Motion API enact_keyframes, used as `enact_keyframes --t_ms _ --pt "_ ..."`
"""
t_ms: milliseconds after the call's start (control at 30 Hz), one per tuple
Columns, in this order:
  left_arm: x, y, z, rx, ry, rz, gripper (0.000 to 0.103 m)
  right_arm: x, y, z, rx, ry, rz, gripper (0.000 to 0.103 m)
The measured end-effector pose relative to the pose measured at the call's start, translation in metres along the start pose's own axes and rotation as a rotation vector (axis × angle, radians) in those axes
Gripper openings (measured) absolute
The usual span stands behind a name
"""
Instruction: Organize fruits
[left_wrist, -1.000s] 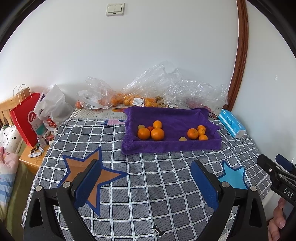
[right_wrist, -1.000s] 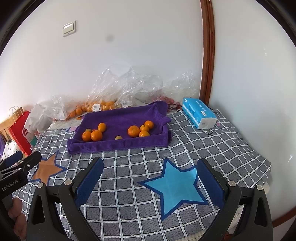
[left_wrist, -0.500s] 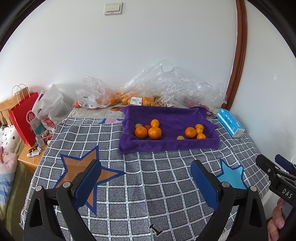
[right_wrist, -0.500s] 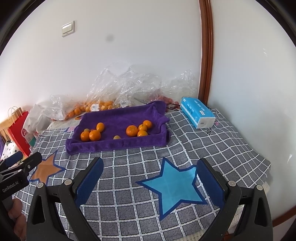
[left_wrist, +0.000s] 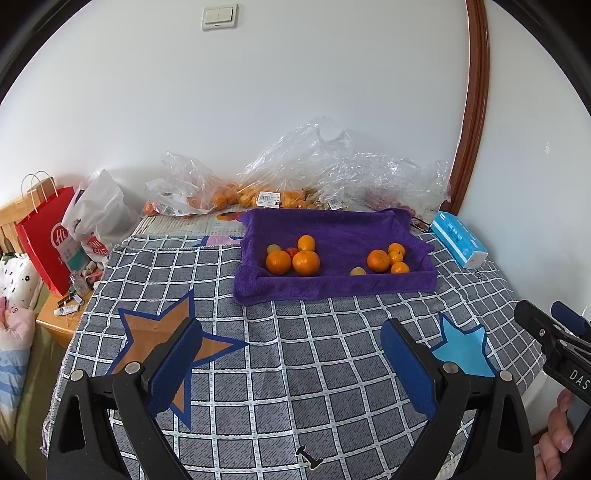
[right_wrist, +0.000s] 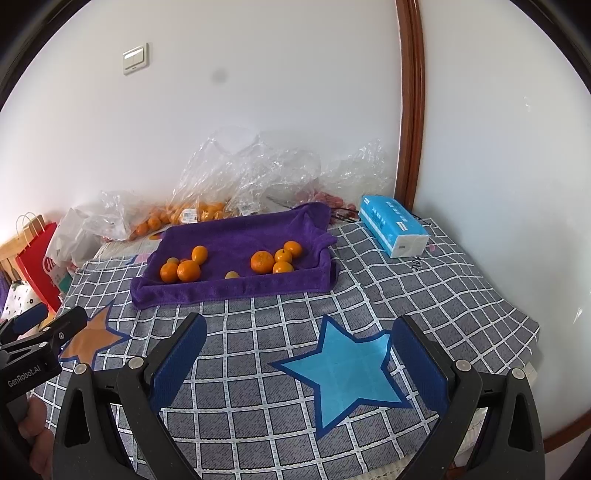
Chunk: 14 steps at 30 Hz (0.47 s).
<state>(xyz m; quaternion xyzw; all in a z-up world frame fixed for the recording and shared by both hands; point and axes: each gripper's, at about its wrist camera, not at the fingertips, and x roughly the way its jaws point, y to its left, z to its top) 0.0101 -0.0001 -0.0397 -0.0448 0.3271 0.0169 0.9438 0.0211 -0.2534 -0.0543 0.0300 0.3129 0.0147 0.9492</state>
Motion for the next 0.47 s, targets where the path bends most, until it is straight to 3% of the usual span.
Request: enact_keyframes --t_ms 467 --pt "-0.0021 0.0001 0.0014 0.01 -0.018 -0.001 0.098 0.0019 0.0006 0.0004 -0.004 -0.002 -0.004 0.1"
